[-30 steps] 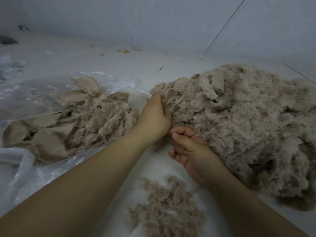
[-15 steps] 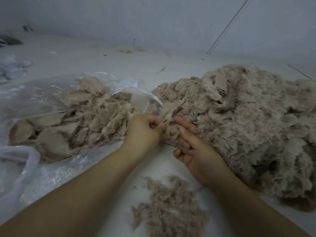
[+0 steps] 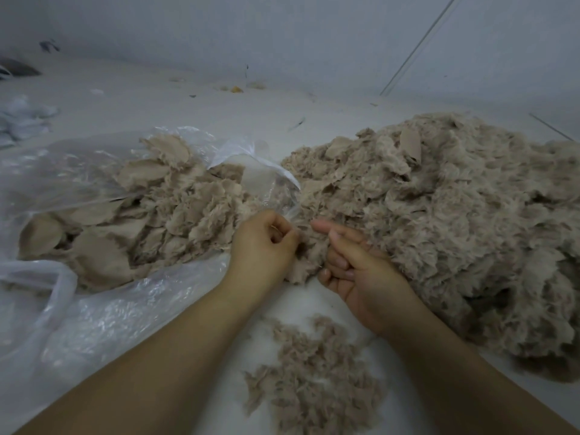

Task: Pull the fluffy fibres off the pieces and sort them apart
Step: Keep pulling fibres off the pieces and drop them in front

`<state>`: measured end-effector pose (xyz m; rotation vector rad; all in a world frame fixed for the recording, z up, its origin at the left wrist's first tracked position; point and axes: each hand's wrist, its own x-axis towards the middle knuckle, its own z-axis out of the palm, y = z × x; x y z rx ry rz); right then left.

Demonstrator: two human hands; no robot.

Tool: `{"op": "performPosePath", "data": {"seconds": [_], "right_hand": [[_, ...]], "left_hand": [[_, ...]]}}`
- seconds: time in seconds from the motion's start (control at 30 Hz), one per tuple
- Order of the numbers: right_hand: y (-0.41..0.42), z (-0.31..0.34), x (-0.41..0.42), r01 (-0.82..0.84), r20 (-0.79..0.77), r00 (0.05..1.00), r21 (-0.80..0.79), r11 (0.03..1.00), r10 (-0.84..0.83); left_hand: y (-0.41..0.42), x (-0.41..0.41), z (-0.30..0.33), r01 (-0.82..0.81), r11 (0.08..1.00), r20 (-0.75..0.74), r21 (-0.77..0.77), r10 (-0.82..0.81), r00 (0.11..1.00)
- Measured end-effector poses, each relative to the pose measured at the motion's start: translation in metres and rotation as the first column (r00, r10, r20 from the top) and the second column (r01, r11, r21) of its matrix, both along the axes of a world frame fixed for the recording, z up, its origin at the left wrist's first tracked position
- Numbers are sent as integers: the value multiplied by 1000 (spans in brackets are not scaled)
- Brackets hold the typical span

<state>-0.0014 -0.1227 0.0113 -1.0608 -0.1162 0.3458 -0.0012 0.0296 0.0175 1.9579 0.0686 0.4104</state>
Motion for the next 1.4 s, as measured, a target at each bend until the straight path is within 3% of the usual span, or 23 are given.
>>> {"op": "performPosePath", "data": {"seconds": [0.17,0.27,0.33,0.47,0.57,0.73,1.03,1.2,1.33,1.4], "right_hand": [[0,-1,1,16,-22,1000,-33,999,-16],[0,-1,1,23,-30,999,-49,999,-24],[1,-1,2,21,-36,999,-50,999,-23],[1,2,-2,-28,21,999,-85,996,30],[1,5,-5,-63,77,995,-96,993,71],[1,3,-4,-30,53,998,-96,995,35],[2,3,-3,16,19,1000,-106,994,-14],[2,7,-5,-43,26,999,-78,996,45],[1,6,-4,5,-18,1000,-149,989,-8],[2,7,-4,6,-27,1000,-165,986,-11]], "left_hand": [[3,1,7,251,961,-191,114,-227,955],[7,2,9,255,915,-211,311,-195,958],[11,-1,6,206,919,-144,337,-166,975],[10,-8,7,170,985,104,15,-170,980],[4,-9,5,215,973,126,-82,-204,971],[1,-13,6,363,861,107,-355,-348,931],[1,-12,10,347,677,107,-649,-371,922],[-1,-13,10,401,604,142,-689,-430,892],[-1,-10,4,331,727,123,-601,-325,938],[1,-7,2,281,746,124,-604,-260,958]]}}
